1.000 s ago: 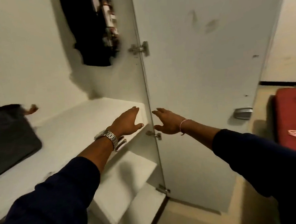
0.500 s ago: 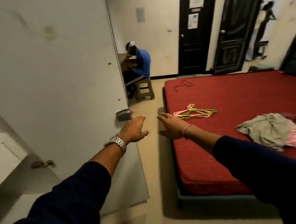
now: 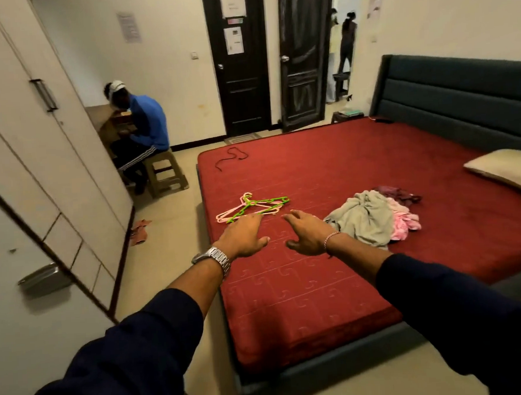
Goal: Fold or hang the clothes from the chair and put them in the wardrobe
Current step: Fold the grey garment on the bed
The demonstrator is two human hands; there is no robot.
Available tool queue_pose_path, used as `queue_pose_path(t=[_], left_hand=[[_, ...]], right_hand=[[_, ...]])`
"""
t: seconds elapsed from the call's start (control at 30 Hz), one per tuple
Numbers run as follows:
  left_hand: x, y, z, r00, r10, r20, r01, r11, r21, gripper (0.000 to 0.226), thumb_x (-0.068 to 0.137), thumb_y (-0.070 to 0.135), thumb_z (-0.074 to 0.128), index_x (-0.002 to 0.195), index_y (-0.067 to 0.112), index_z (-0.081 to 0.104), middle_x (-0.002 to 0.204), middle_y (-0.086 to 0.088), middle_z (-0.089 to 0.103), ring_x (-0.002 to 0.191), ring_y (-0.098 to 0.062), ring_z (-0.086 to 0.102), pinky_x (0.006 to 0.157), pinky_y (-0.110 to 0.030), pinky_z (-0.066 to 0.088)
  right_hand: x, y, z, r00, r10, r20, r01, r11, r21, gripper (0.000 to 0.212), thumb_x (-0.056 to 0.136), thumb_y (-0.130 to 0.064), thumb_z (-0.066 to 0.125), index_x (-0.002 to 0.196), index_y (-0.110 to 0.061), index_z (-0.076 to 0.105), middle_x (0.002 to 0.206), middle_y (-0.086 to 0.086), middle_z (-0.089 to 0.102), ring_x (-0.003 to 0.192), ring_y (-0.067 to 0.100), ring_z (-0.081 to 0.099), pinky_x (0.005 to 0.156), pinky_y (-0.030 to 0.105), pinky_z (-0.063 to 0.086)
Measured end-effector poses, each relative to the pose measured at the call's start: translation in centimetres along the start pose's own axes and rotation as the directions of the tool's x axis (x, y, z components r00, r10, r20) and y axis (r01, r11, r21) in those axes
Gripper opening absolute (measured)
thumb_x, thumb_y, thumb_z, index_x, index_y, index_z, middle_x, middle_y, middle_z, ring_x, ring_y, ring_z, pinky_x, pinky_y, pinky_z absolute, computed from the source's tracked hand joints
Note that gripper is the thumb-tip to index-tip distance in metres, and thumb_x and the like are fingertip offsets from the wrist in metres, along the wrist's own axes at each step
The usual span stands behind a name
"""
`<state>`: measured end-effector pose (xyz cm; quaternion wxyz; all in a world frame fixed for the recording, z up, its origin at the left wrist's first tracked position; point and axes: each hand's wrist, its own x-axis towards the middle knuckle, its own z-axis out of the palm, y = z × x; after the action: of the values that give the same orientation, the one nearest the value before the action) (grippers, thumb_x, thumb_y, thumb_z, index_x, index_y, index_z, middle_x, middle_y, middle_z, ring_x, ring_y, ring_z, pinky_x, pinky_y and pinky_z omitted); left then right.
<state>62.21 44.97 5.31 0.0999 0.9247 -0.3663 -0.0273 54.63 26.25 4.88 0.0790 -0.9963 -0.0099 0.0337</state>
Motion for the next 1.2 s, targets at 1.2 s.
queue_pose_path(t=[1.2], left_hand=[[46.3, 11.6, 25.2, 0.931, 0.113, 0.346, -0.013, 0.96, -0.28, 0.066, 0.088, 0.03, 0.07, 0.143, 0.009, 0.042, 0.141, -0.013, 0.054, 0.128, -0.032, 0.052, 0.099, -0.042, 0.046]], right_hand=[[20.0, 47.2, 12.9, 0.834, 0.396, 0.385, -0.473, 0.872, 0.127, 0.064, 0.095, -0.035, 0.057, 0.151, -0.014, 0.034, 0.151, 0.019, 0.034, 0.137, 0.039, 0.041, 0.109, 0.046, 0.041]])
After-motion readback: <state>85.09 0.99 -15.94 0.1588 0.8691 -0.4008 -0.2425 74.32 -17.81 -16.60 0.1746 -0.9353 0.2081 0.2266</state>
